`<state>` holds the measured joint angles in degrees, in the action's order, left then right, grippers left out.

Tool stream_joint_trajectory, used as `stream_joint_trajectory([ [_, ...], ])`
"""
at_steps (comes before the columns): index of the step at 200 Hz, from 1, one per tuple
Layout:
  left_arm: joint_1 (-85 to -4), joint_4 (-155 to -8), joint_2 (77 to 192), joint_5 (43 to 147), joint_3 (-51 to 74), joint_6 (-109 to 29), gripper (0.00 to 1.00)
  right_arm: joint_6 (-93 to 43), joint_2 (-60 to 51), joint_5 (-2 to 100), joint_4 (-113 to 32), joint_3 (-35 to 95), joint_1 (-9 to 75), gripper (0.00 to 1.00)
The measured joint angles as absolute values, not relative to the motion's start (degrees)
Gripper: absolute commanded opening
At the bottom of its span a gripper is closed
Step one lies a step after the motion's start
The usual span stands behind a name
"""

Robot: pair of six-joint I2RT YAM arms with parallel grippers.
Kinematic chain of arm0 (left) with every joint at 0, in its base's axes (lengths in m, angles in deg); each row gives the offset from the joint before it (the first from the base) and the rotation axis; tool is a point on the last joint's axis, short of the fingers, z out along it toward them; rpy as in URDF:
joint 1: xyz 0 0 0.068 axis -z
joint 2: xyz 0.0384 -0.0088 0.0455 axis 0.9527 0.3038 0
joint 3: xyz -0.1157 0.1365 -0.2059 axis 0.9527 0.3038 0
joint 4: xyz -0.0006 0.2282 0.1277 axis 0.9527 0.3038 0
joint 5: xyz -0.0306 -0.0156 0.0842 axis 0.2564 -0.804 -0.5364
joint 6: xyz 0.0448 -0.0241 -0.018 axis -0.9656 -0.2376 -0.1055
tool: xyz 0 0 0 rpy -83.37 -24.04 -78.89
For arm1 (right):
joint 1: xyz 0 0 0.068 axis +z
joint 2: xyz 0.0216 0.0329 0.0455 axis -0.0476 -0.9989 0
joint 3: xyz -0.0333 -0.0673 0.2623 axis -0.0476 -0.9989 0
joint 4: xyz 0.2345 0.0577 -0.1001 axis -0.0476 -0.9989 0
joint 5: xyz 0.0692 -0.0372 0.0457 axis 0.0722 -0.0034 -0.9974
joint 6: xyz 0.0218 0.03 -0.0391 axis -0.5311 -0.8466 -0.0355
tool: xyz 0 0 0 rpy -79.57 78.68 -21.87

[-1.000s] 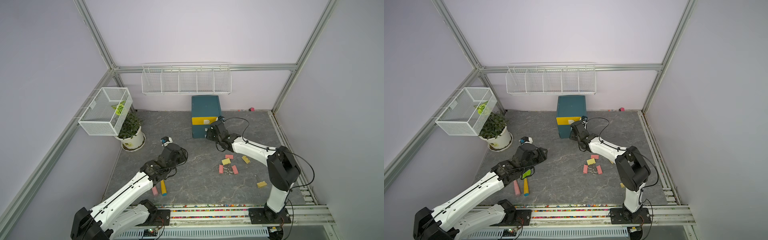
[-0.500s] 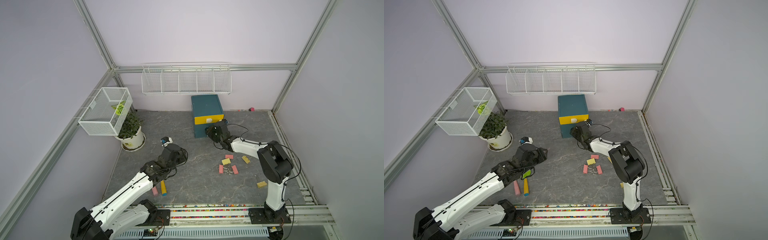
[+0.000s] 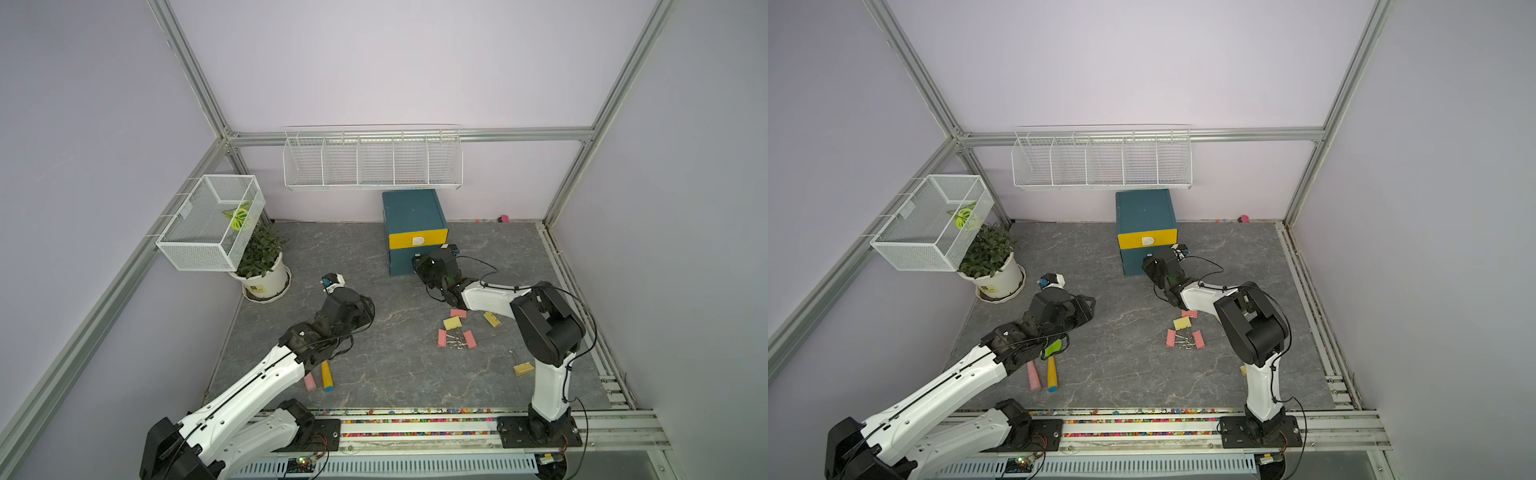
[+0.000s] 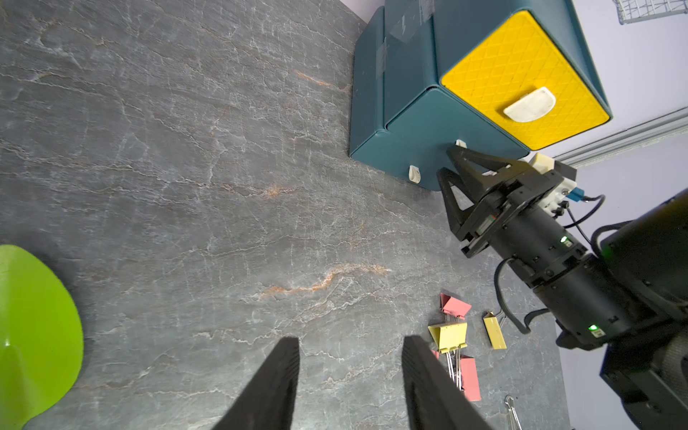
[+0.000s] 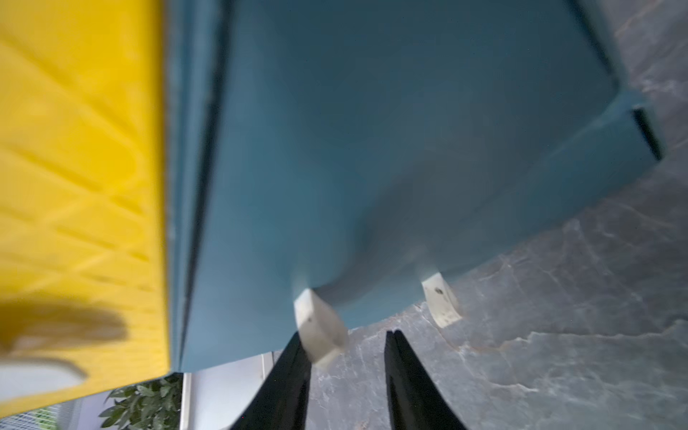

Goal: Put the binder clips in the drawer according to color
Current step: Open the drawer in the storage box.

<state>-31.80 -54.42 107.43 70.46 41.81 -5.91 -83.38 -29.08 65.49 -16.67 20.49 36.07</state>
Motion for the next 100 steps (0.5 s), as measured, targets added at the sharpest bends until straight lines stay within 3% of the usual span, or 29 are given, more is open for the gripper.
stream_joint_trajectory([
  [41, -31.8, -54.4, 107.4, 70.7, 41.8, -5.9, 0.5, -84.7, -29.1, 66.8, -14.0, 19.8, 36.1, 0.36],
  [100, -31.8, -54.4, 107.4, 70.9, 41.8, -5.9, 0.5, -86.5, -29.1, 67.2, -12.9, 19.8, 36.1, 0.2],
])
